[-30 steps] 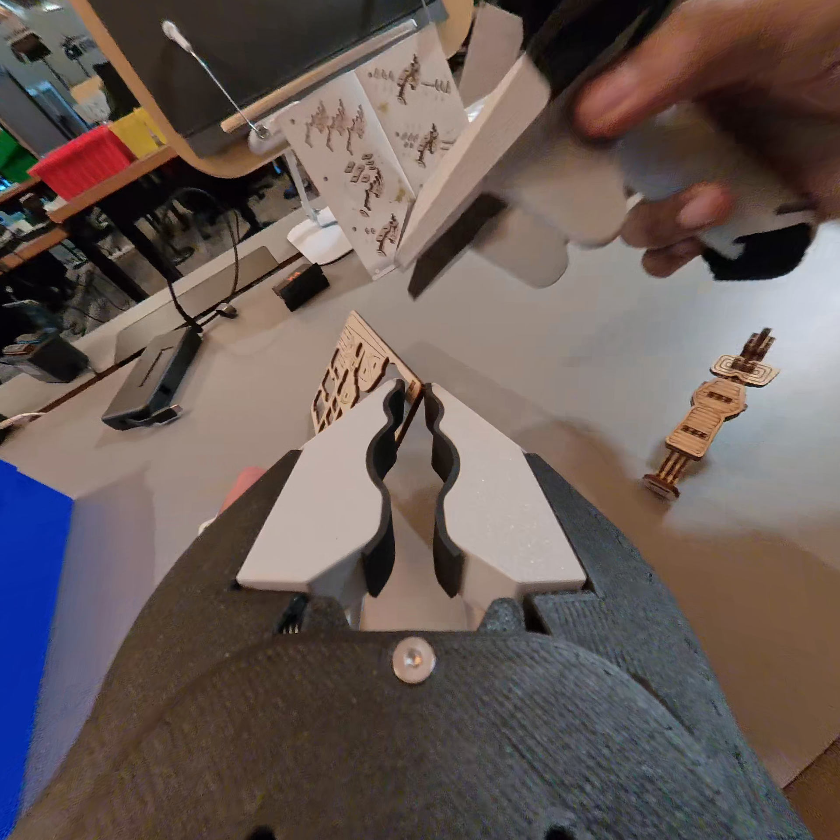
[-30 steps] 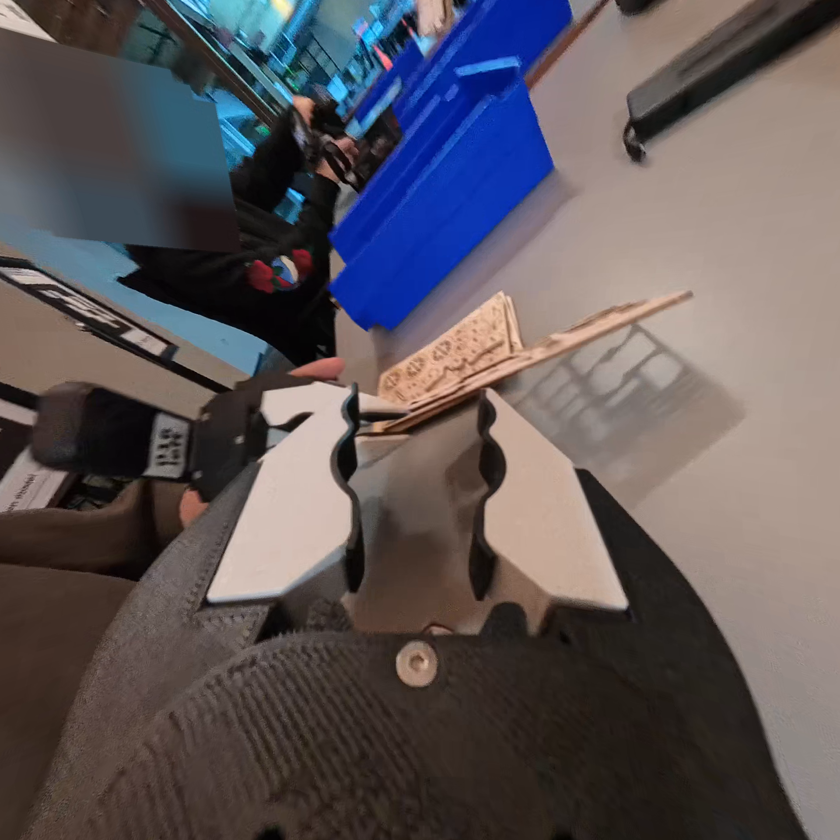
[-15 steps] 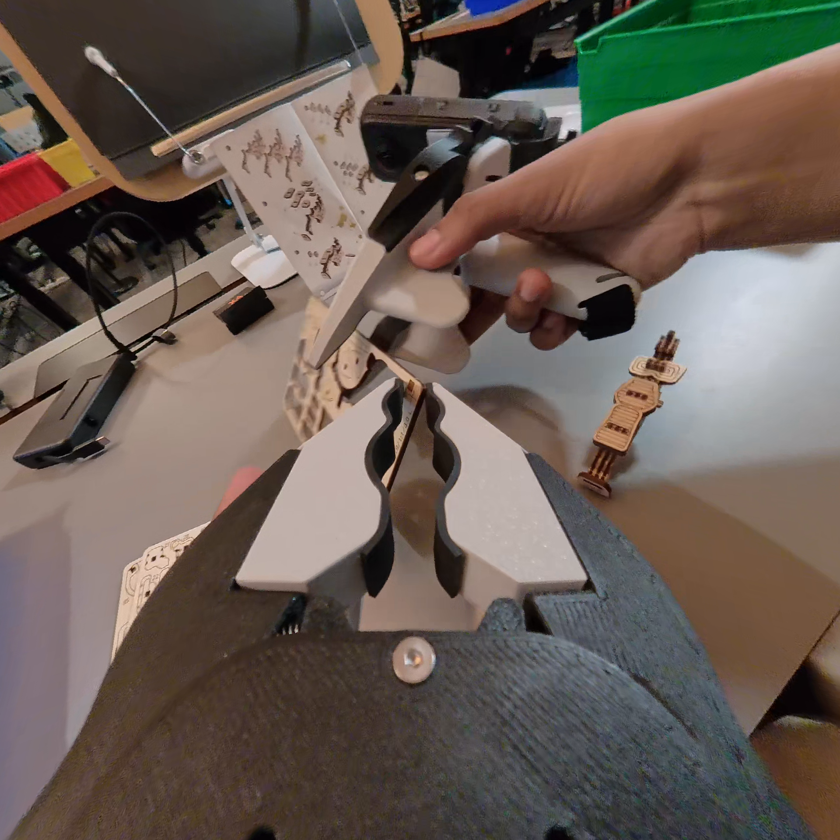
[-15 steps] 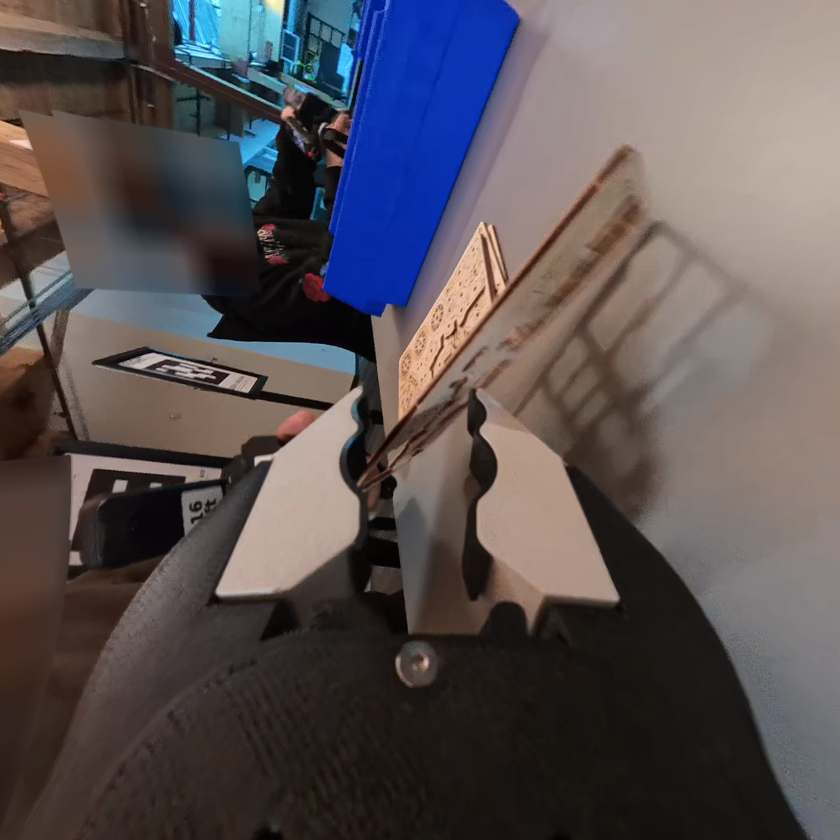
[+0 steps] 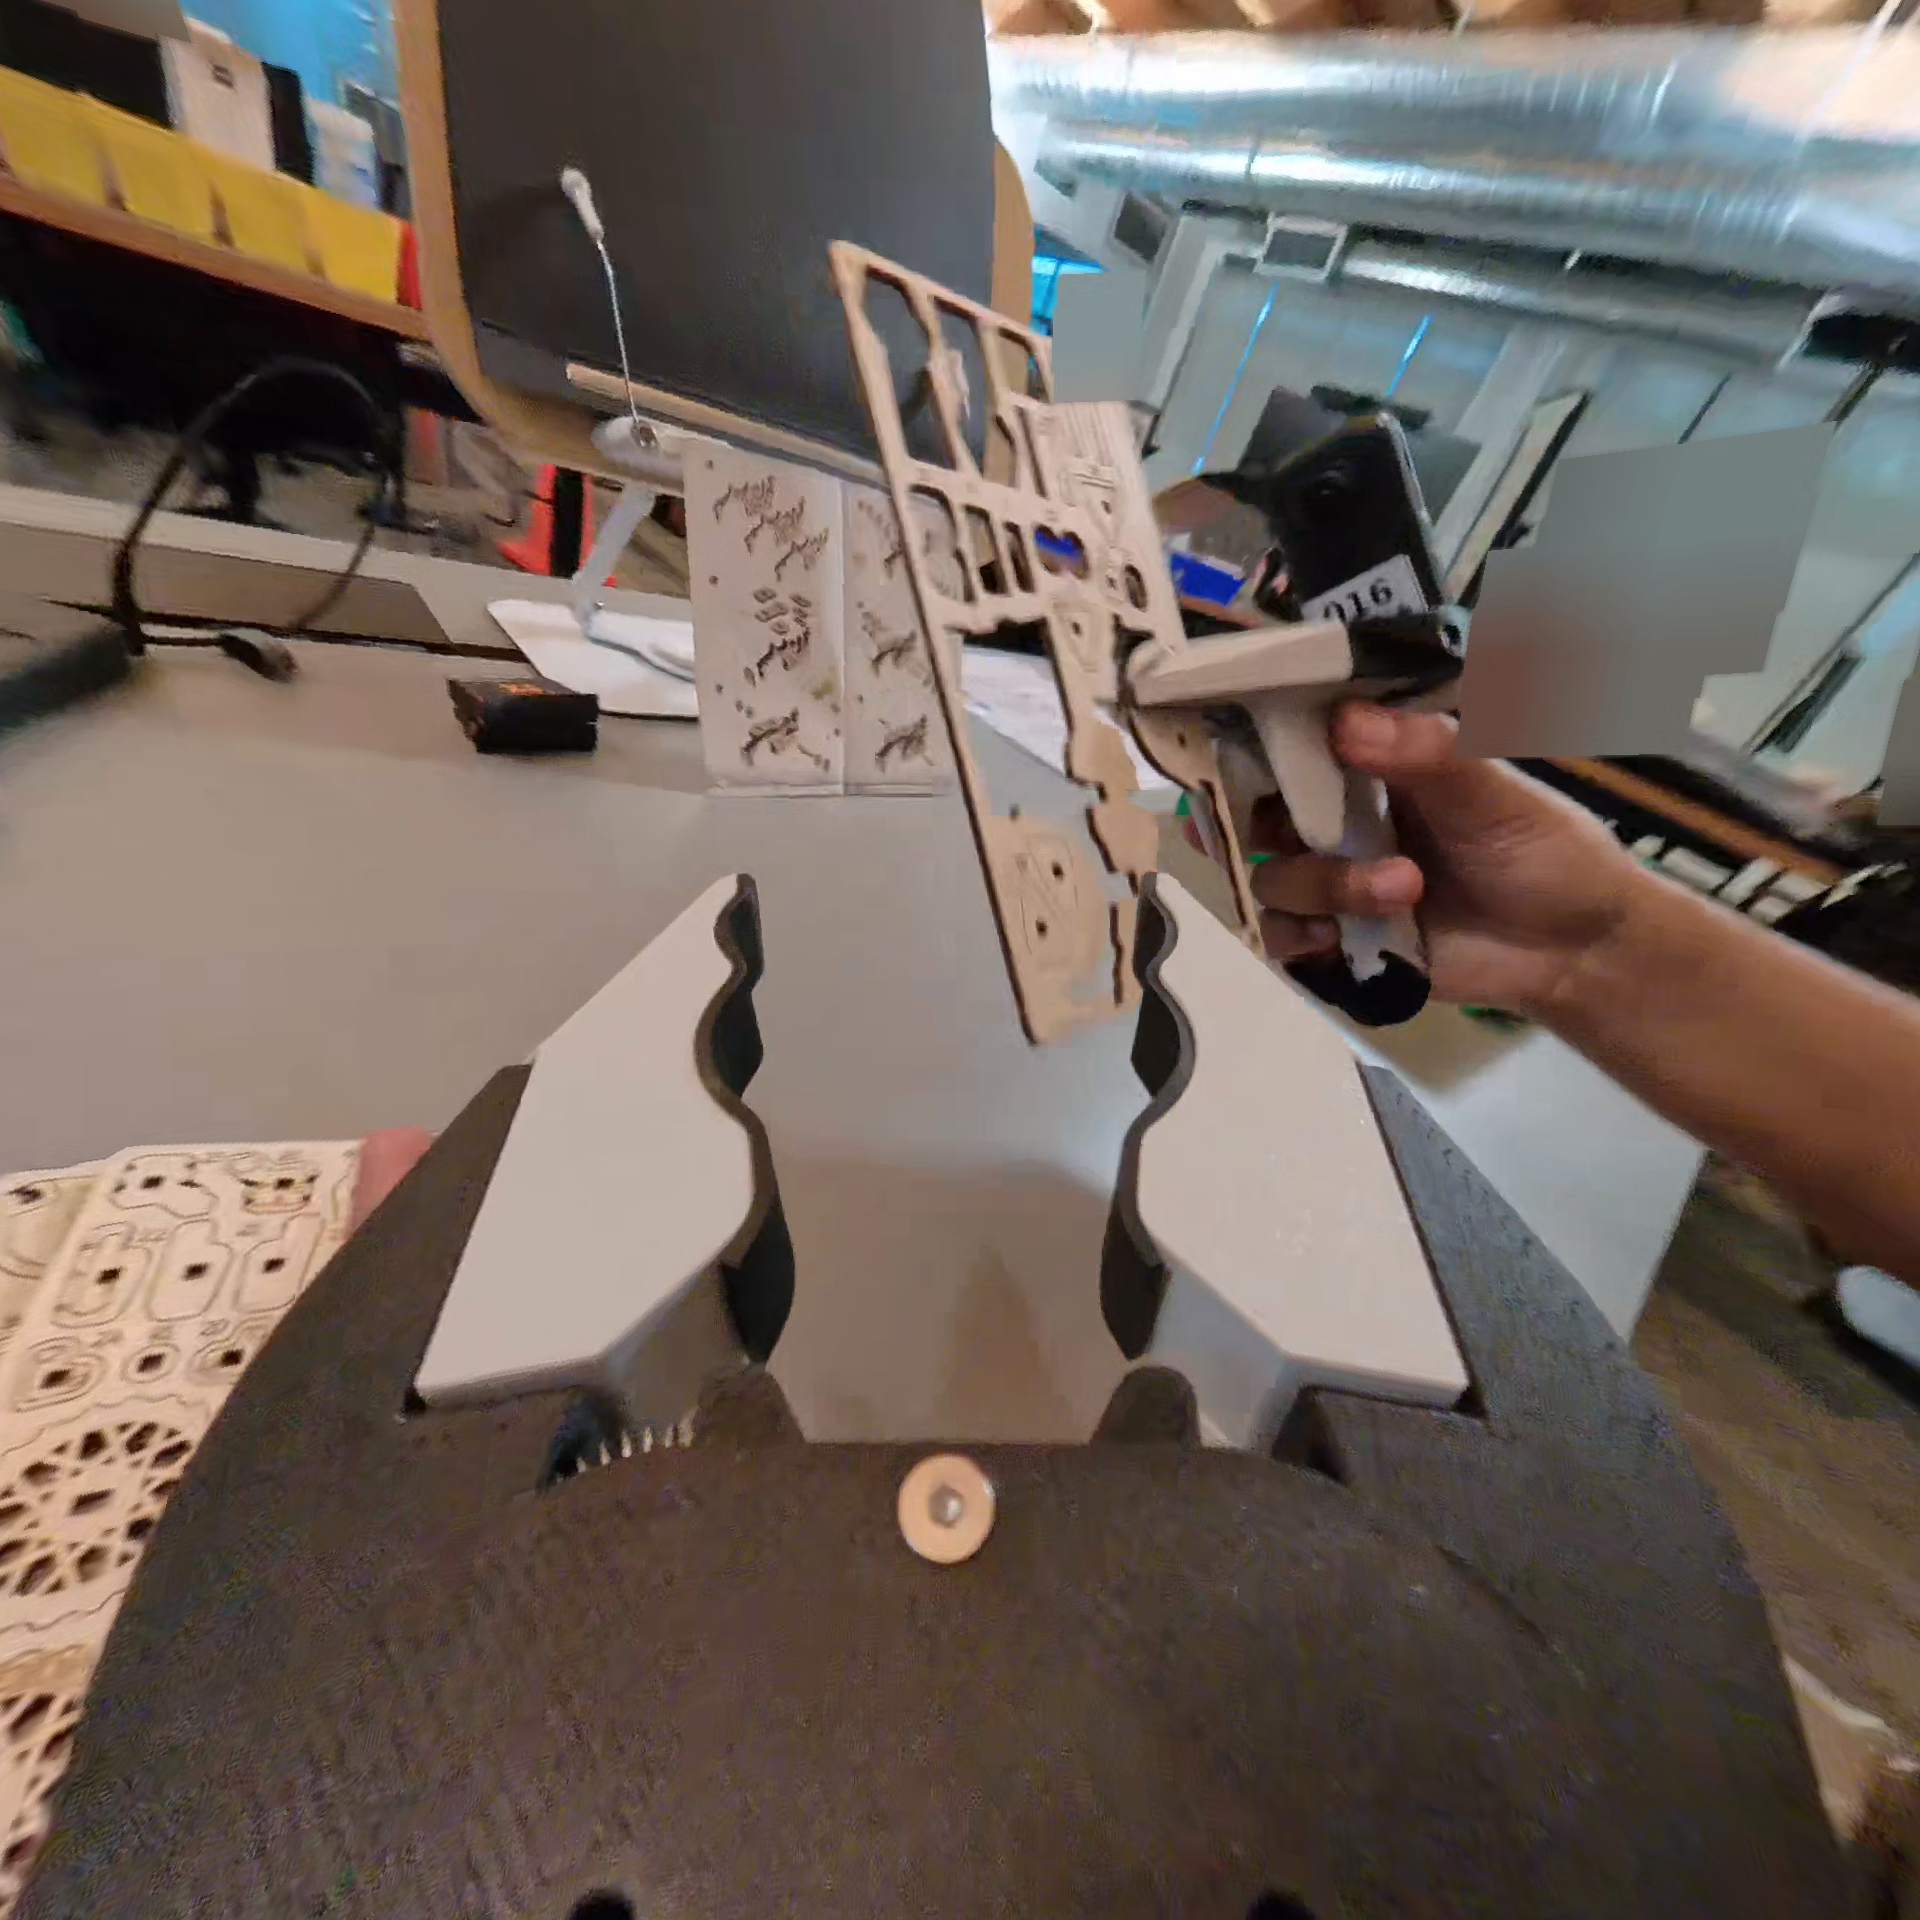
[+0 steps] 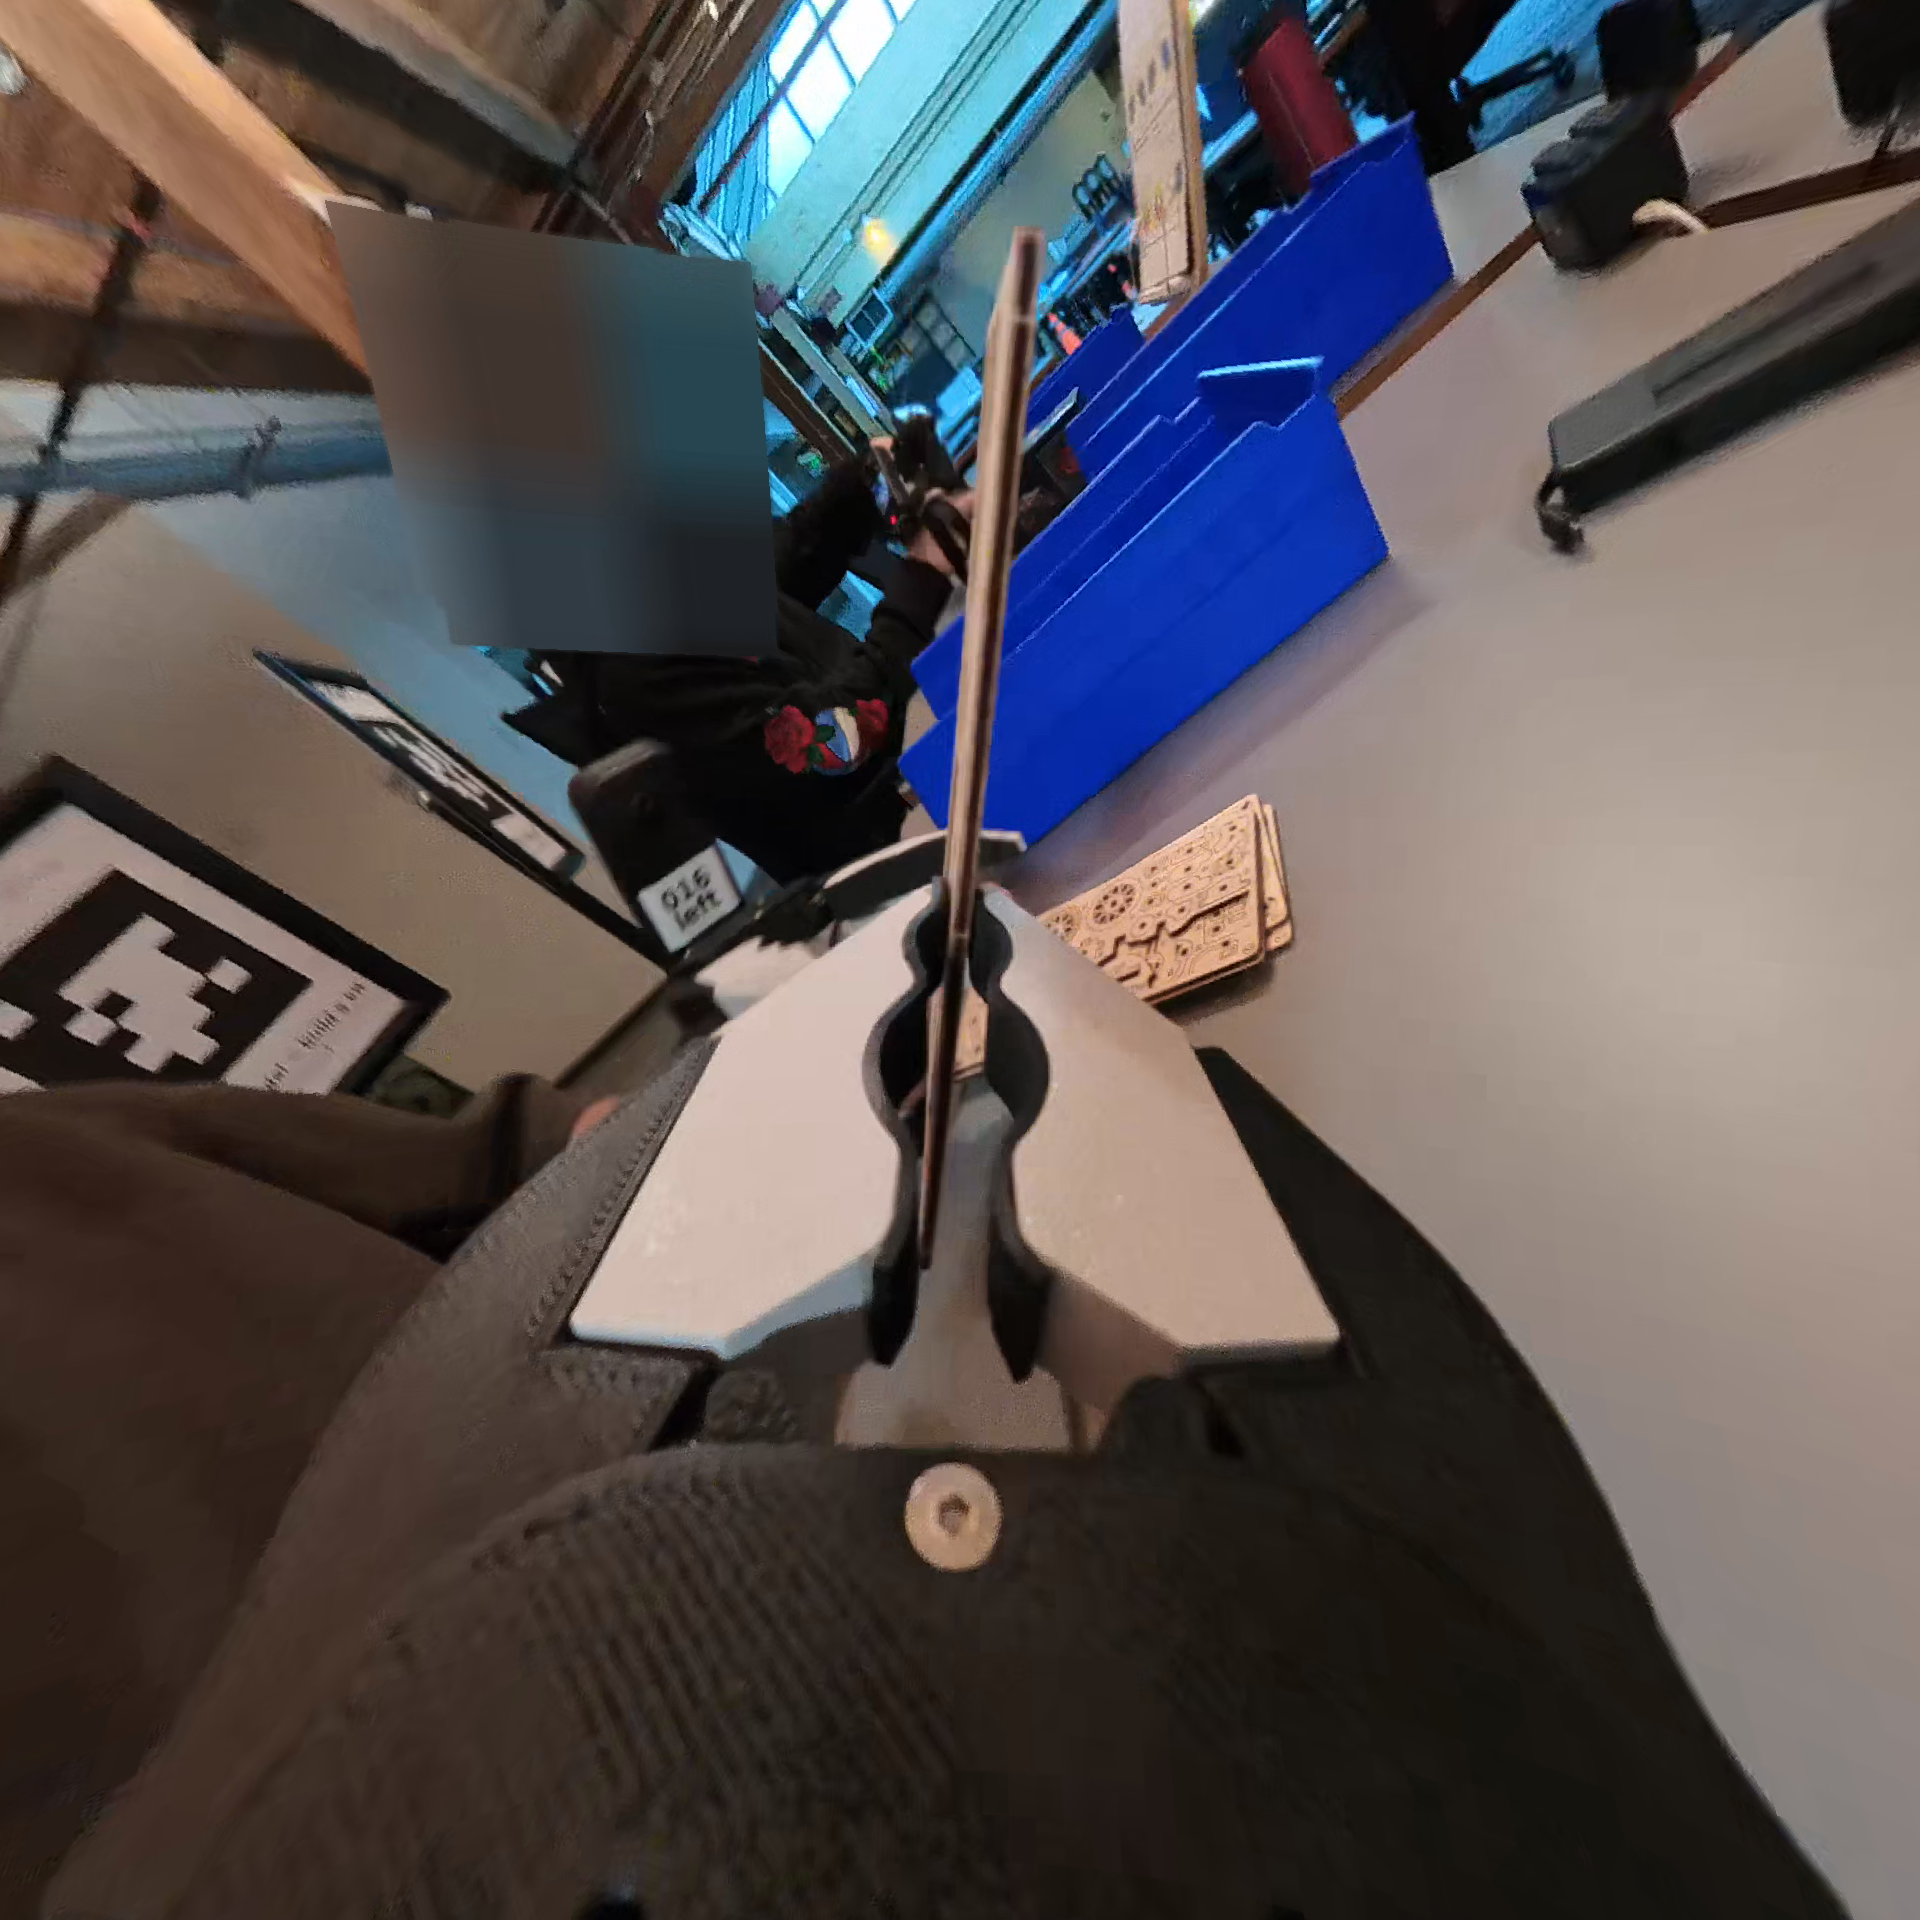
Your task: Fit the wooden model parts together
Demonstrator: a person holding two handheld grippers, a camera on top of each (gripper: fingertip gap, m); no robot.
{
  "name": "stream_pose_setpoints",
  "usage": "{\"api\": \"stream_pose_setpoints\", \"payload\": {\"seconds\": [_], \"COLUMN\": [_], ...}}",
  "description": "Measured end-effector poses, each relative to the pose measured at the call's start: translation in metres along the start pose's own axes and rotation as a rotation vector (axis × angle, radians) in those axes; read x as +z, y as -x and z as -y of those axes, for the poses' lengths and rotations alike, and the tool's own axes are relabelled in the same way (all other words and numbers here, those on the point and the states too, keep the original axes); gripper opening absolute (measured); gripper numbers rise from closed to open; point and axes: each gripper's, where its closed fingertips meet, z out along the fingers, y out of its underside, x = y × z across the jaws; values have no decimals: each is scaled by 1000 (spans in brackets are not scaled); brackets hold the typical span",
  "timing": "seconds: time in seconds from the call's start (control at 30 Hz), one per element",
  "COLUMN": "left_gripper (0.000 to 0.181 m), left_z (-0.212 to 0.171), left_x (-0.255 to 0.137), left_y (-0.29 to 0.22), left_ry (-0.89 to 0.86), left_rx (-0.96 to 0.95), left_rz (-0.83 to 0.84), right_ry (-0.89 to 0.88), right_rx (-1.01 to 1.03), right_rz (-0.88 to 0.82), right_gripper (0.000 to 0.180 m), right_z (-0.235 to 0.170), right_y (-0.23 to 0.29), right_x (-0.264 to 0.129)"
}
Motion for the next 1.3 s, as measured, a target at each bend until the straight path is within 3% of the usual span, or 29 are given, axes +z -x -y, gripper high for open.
{"api": "stream_pose_setpoints", "payload": {"seconds": [0.17,0.33,0.4,0.47,0.5,0.8,1.17,1.3], "left_gripper": [69,67,52,12,1,0,0,21], "left_z": [31,31,33,35,35,14,1,-5], "left_x": [14,45,52,52,50,59,55,59], "left_y": [-8,-31,-33,-33,-33,-30,-20,-18], "left_ry": [-102,-49,-85,-131,-152,-120,-71,-42], "left_rx": [-105,-274,-366,-435,-462,-447,-540,-562], "left_rz": [-110,-342,-404,-455,-475,-440,-496,-490], "right_ry": [126,154,125,87,67,-85,-31,-58], "right_rx": [-150,-161,-132,-108,-96,-31,-164,-152], "right_rz": [-50,-28,-7,-4,-1,-9,-83,-82], "right_gripper": [1,1,1,1,1,28,5,1], "right_z": [-16,-20,-18,-16,-16,-2,-15,-13], "right_y": [18,22,20,13,9,-16,-21,-20], "right_x": [-3,-2,-3,-8,-10,-28,-18,-15]}}
